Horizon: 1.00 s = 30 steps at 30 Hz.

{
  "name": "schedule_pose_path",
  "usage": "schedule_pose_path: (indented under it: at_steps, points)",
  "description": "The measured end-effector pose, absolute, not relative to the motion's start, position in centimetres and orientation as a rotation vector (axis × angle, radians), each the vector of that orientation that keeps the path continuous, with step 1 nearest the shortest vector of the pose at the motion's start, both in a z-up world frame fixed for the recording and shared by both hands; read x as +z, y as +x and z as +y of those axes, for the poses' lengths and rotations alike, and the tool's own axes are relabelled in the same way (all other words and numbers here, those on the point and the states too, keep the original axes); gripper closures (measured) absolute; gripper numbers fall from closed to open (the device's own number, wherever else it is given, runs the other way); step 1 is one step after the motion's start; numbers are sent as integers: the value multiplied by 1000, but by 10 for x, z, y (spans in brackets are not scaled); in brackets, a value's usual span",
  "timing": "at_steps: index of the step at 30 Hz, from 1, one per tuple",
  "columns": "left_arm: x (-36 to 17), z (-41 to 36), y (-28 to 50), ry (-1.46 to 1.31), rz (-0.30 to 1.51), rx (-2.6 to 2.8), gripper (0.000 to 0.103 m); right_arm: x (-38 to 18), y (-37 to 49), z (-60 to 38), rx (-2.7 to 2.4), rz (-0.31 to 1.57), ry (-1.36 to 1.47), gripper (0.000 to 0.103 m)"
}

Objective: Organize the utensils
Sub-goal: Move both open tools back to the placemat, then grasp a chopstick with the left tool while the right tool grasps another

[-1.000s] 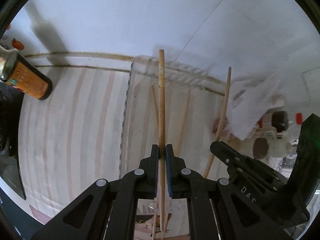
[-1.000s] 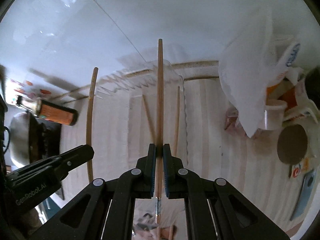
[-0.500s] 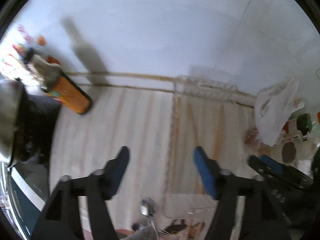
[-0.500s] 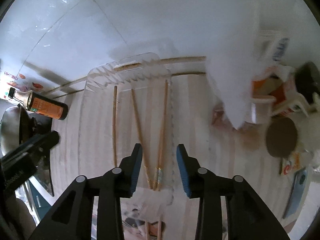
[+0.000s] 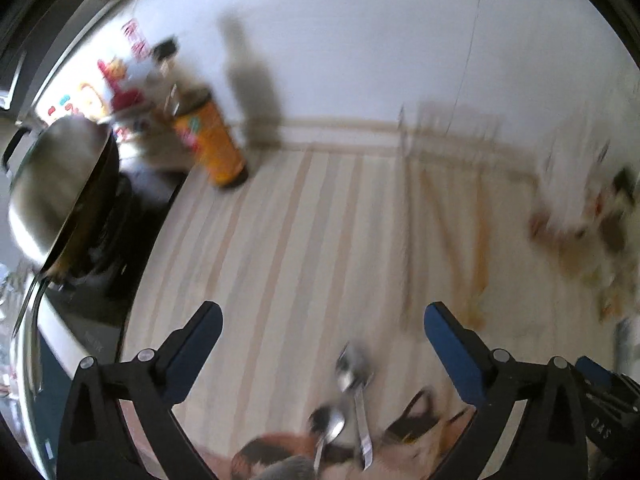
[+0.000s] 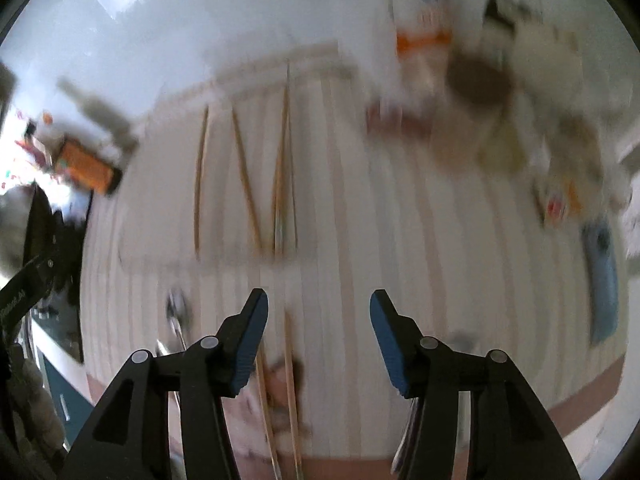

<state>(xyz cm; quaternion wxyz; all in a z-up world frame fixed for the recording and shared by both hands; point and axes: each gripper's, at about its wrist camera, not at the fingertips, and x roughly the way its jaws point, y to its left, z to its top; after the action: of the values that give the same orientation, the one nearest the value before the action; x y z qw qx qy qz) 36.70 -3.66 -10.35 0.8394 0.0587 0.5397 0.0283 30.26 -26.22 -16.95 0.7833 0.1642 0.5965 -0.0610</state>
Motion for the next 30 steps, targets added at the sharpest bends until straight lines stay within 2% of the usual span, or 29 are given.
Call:
schedule_pose_path:
  at_steps: [8, 10, 11, 13, 14, 22, 24, 25, 26, 27, 28, 30]
  points:
    - [-160, -19, 311, 223, 1262, 108, 0, -242, 255, -219, -83, 1456, 339, 55]
    - [-166, -19, 303, 233, 1276, 104, 0, -252, 251, -209, -69, 1481, 297, 63]
    - [-170, -20, 298, 236, 1284, 99, 0, -257, 249, -204, -62, 1498, 272, 76]
    - [-175, -25, 290, 241, 1295, 75, 0, -258, 243, -199, -63, 1480, 213, 88]
    - [-177, -31, 286, 248, 1303, 53, 0, -258, 240, -200, -72, 1486, 190, 97]
    - [-206, -85, 262, 251, 1407, -136, 1, -249, 228, -264, -213, 1504, 247, 97]
    - [-219, -98, 259, 235, 1460, -182, 5, -248, 227, -275, -207, 1508, 275, 97]
    - [-226, -103, 257, 228, 1486, -206, 13, -247, 226, -280, -209, 1511, 286, 97]
    - [-234, -108, 255, 222, 1516, -223, 26, -246, 225, -283, -210, 1511, 292, 97]
    - [-240, -111, 253, 215, 1540, -238, 32, -246, 224, -290, -209, 1510, 302, 96]
    - [-245, -113, 252, 204, 1562, -254, 45, -245, 223, -292, -209, 1507, 313, 96]
    - [-244, -115, 251, 224, 1538, -254, 54, -243, 220, -298, -211, 1505, 322, 96]
